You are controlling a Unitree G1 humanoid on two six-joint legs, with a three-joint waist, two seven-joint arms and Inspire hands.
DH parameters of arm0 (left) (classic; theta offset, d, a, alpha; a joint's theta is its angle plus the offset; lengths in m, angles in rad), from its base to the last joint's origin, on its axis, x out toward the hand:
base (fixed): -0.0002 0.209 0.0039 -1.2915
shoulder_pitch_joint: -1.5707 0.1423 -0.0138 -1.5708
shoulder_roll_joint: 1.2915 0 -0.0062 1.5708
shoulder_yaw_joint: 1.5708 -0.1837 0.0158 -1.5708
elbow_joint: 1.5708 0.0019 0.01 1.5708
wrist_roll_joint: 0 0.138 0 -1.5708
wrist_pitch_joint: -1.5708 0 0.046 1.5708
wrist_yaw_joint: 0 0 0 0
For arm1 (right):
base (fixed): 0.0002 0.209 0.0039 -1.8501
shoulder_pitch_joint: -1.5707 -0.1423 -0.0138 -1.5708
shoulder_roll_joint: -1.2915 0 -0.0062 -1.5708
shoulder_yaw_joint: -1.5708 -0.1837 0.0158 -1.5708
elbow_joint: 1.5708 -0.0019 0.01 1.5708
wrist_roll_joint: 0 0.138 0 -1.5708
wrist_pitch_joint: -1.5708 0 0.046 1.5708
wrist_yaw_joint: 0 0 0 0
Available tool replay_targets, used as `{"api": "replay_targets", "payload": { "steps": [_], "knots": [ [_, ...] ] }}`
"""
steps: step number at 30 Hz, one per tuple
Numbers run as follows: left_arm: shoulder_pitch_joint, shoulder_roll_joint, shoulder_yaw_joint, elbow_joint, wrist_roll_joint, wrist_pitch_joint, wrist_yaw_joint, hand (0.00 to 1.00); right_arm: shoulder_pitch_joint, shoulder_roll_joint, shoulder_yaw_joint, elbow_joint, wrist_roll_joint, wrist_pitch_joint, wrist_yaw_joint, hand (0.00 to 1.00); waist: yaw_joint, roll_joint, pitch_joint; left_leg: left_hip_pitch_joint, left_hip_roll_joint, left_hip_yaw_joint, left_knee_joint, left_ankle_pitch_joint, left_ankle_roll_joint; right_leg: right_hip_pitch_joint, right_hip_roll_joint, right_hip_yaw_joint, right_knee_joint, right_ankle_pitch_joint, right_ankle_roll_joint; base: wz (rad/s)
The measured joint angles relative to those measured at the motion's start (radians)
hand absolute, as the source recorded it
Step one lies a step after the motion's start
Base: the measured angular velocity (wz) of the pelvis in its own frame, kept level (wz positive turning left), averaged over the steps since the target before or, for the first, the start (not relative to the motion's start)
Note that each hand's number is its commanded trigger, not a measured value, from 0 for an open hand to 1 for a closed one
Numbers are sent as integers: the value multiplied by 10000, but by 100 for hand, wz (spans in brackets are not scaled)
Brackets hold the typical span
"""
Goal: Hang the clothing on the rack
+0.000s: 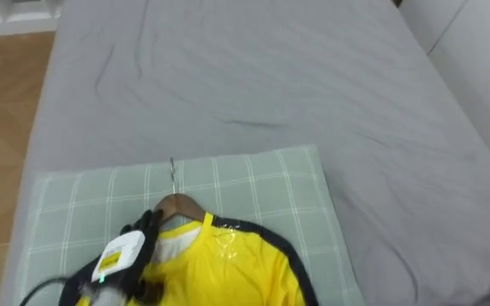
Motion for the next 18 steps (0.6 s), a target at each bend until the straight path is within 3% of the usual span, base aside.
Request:
{"api": "replay_targets", "payload": {
  "steps": [2, 8, 11, 15, 18],
  "knots": [
    [13, 76, -93, -185, 30, 35, -176, 0, -33, -35, -16, 0, -29, -9, 93, 0, -8, -49, -49, 146, -76, 144, -190, -18, 25, 224, -7, -12, -226, -277, 37, 42],
    [366, 133, -105, -279, 80, 34, -472, 0, -56, -72, 4, 37, -107, 7, 224, 0, 89, -79, -82, 268, -235, 230, -221, 12, 70, 506, -157, -231, -284, -202, 175, 21],
    [452, 186, -77, -278, 102, 37, -460, 0, -92, -63, 3, 31, -105, 23, 219, 0, 90, -56, -117, 255, -307, 349, -236, -24, 172, 498, -211, -218, -289, -168, 345, -3],
    [464, 191, -51, -244, 16, 50, -329, 0, -16, -68, -4, 47, -91, 126, 184, 0, 63, -1, -309, 267, -356, 375, -219, -34, 193, 504, -251, -179, -264, -19, 254, -1],
    [463, 194, 141, -245, 0, 56, -177, 0, -53, -69, -10, 58, -105, 125, 172, 0, 33, 21, -325, 283, -377, 373, -178, -18, 211, 522, -283, -177, -242, -11, 258, 0]
  ]
}}
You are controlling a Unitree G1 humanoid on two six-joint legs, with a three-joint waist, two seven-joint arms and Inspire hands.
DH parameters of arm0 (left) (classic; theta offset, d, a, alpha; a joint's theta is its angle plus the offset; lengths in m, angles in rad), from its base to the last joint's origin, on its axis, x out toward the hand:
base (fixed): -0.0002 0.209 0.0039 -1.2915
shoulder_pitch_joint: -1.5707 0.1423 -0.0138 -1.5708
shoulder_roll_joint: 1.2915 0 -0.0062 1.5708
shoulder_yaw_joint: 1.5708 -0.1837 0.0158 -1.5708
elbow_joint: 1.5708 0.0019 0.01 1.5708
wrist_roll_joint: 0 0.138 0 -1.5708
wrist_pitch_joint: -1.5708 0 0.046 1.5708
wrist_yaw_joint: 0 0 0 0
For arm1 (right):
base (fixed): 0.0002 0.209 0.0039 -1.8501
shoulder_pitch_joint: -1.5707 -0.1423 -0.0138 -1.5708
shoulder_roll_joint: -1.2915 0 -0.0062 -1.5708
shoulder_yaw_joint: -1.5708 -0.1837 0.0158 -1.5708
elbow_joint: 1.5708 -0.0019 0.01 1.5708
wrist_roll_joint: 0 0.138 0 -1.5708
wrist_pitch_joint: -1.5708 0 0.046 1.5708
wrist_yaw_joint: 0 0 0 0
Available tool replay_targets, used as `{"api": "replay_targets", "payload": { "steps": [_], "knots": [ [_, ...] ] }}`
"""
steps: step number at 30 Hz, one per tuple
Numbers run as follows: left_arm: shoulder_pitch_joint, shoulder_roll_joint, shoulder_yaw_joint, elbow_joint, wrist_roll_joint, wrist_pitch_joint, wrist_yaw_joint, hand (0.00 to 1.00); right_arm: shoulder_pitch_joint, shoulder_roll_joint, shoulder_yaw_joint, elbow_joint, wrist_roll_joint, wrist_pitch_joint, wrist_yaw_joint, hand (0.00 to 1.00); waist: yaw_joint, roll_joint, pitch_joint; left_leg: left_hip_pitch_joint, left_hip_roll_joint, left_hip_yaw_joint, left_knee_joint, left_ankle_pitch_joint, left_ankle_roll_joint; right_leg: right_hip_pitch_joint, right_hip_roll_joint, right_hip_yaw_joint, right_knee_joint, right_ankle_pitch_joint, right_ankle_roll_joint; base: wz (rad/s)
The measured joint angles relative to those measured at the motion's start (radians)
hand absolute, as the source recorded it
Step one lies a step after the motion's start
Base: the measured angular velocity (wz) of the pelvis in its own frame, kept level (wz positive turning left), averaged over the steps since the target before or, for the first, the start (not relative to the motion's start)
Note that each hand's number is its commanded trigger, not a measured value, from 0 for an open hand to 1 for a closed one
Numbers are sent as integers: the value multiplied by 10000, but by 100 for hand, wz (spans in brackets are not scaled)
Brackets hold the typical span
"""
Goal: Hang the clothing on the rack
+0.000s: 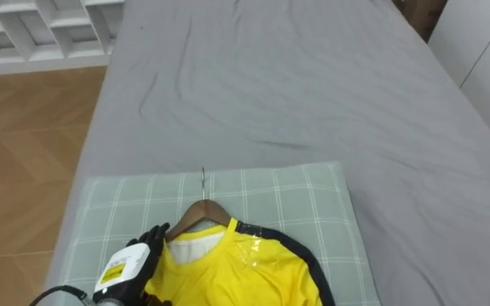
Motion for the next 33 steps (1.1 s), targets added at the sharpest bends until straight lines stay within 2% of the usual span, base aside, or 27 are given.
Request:
{"api": "replay_targets", "payload": {
  "steps": [5, 14, 22, 30, 33],
  "knots": [
    [6, 38, 57, 5, -19, 170, 9, 0, 10, -6, -1, -1, -22, -2, -11, 0, 31, -35, 23, 1, -25, -2, 52, -1, 2, 25, -30, 16, -10, 10, 53, 0],
    [5, 112, 288, 32, -54, 171, 8, 0, 9, -3, 29, -15, -5, -5, -126, 0, 44, -124, 85, -3, -29, -15, -3, -5, 7, 14, -28, 6, -33, 35, 34, 0],
    [4, 116, 393, 33, -198, 175, 9, 0, -6, 0, 30, -6, -9, -12, -211, 0, 32, -125, 85, -9, -36, 1, 0, 7, 29, -14, -42, 3, -33, -14, 79, 0],
    [-37, 106, 394, 46, -215, 198, -14, 0, -26, 33, 21, -8, -27, -9, -192, 0, 3, -252, 166, -13, -74, 212, 44, 7, 30, -67, -50, 212, -36, -50, 127, -6],
    [-96, 63, 393, 50, -232, 227, -36, 0, -24, 33, 21, -12, -31, -10, -189, 0, -44, -264, 170, -24, -77, 227, 44, 7, 30, -78, -57, 211, -36, -51, 127, 0]
  ]
}}
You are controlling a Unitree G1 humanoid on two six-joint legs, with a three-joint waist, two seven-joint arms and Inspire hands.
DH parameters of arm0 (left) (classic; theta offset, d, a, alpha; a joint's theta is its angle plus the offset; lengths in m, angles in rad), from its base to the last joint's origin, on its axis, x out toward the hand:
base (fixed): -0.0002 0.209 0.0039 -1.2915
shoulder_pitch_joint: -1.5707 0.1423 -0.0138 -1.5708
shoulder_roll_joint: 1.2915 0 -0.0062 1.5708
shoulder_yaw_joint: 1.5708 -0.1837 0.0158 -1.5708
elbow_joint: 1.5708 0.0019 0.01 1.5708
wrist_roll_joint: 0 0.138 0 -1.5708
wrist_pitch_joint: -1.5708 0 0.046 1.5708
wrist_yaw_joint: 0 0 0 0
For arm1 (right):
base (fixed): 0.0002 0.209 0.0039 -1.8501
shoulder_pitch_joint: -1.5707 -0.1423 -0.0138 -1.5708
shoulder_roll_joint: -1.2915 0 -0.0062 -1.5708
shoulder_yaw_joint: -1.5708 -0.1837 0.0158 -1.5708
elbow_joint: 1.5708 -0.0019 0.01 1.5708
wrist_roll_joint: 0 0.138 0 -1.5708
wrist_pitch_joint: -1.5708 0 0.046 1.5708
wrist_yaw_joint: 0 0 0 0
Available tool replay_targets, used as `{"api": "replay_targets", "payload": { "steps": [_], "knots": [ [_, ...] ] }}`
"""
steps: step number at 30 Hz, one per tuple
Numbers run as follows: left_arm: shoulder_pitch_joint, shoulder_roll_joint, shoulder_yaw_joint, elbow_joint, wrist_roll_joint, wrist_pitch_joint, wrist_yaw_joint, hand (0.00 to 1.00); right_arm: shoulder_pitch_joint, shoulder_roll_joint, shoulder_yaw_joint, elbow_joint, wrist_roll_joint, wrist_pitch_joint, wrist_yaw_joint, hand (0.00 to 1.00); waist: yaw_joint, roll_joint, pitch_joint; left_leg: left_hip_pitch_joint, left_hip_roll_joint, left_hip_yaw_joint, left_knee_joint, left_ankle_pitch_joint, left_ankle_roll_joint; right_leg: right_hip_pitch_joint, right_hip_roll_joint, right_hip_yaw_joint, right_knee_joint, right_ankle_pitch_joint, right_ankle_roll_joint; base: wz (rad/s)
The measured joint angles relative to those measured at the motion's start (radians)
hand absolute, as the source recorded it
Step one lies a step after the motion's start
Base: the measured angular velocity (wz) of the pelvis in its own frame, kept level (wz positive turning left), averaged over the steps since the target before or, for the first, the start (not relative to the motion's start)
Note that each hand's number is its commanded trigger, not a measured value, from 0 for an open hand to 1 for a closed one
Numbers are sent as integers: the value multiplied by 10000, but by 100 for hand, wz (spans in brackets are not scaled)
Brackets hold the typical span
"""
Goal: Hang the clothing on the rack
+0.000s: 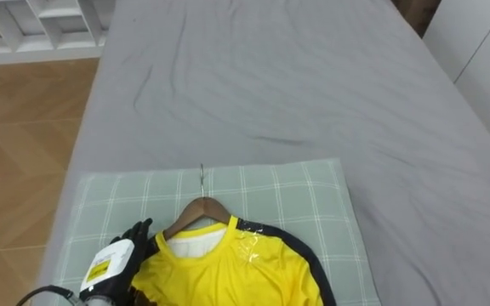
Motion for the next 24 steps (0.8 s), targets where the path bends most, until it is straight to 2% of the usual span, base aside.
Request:
{"api": "replay_targets", "payload": {
  "steps": [3, 8, 14, 21, 24],
  "knots": [
    [-275, -87, 0, 109, -161, 50, 0, 0, -9, -1, 8, 4, 22, -2, 16, 0, -18, -2, 1, -1, 0, -1, 6, 0, 0, 1, -3, -35, 1, 0, 0, 0],
    [-607, -46, 6, 297, -363, 49, -1, 0, -8, 16, 94, 5, 11, -50, 23, 0, -185, -1, 1, -6, 3, -16, 29, 0, 0, 4, -4, -50, -2, 0, -2, 0],
    [-683, -46, 5, 303, -355, 23, -40, 0, -2, 62, 17, 5, 2, -141, 135, 0, -294, -1, 1, -12, 3, -21, 38, 0, 1, 3, -4, -33, -5, 1, -3, 0],
    [-694, -175, -4, 540, -341, 54, -245, 0, -9, 149, 10, 7, 8, -251, 146, 0, -480, -3, 3, -12, 2, -18, 33, 0, 1, 1, 8, 36, -7, 3, -2, 0],
    [-937, -266, -4, 704, -346, 121, -315, 0, -8, 147, -1, 0, 7, -248, 213, 0, -501, 0, 6, -180, -7, 1, 58, 0, 1, -175, 5, 60, -14, 52, -13, 0]
  ]
}}
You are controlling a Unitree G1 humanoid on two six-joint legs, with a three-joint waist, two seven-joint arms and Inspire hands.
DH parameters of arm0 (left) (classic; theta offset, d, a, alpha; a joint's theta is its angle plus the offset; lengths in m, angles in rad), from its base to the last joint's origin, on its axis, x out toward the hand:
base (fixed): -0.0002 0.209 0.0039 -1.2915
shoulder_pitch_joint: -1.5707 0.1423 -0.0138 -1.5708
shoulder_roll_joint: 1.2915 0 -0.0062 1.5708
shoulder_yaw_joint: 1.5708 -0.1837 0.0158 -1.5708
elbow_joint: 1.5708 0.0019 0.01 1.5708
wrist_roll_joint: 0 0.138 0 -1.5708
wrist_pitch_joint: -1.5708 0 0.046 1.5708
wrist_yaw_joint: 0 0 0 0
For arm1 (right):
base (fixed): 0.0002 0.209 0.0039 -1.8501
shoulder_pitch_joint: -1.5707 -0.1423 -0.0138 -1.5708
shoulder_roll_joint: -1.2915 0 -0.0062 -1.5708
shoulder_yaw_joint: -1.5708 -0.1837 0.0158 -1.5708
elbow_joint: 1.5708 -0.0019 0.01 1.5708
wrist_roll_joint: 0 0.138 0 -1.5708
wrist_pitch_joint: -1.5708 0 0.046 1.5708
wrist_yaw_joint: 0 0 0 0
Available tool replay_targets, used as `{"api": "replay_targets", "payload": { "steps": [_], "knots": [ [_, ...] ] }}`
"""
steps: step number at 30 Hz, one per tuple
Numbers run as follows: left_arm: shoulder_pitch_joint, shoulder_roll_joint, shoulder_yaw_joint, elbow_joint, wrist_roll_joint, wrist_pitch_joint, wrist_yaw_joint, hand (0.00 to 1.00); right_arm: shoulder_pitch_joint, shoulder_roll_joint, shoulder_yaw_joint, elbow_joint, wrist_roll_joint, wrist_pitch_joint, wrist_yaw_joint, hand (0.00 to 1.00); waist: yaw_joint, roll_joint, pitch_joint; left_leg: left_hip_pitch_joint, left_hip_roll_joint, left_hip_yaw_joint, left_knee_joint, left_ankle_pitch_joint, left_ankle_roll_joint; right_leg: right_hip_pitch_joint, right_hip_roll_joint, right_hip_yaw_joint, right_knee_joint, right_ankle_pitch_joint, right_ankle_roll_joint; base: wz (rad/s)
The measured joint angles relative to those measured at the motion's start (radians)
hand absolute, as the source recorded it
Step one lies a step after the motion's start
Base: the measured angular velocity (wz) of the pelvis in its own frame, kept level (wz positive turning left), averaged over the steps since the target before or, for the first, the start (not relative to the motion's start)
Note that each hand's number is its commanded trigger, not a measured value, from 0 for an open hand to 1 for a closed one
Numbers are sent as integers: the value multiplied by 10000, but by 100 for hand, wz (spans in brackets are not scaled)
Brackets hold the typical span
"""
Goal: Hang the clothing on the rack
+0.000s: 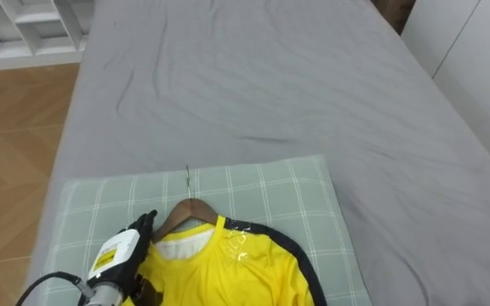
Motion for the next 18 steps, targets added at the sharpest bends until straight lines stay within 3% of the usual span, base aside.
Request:
{"api": "replay_targets", "payload": {
  "steps": [6, 14, 18],
  "knots": [
    [-588, 45, 17, 624, -13, 5, -114, 0, 3, -30, 3, 6, -4, 4, 23, 0, 18, 27, 23, -98, 5, 74, 42, 2, 1, -124, 46, 106, 5, 55, -46, -5],
    [-634, 171, 436, 967, -43, 1, -178, 0, 0, -33, -3, 6, -2, 2, 94, 0, 25, -17, 74, -119, 3, 277, 36, 2, 1, -217, 78, 238, 7, 115, -45, -6],
    [-634, 215, 489, 975, -749, -2, -329, 0, -6, -36, 29, 7, 1, 1, 68, 0, 42, -46, 90, -142, 8, 286, 18, 2, 2, -250, 94, 245, 9, 119, -37, 0]
  ]
}}
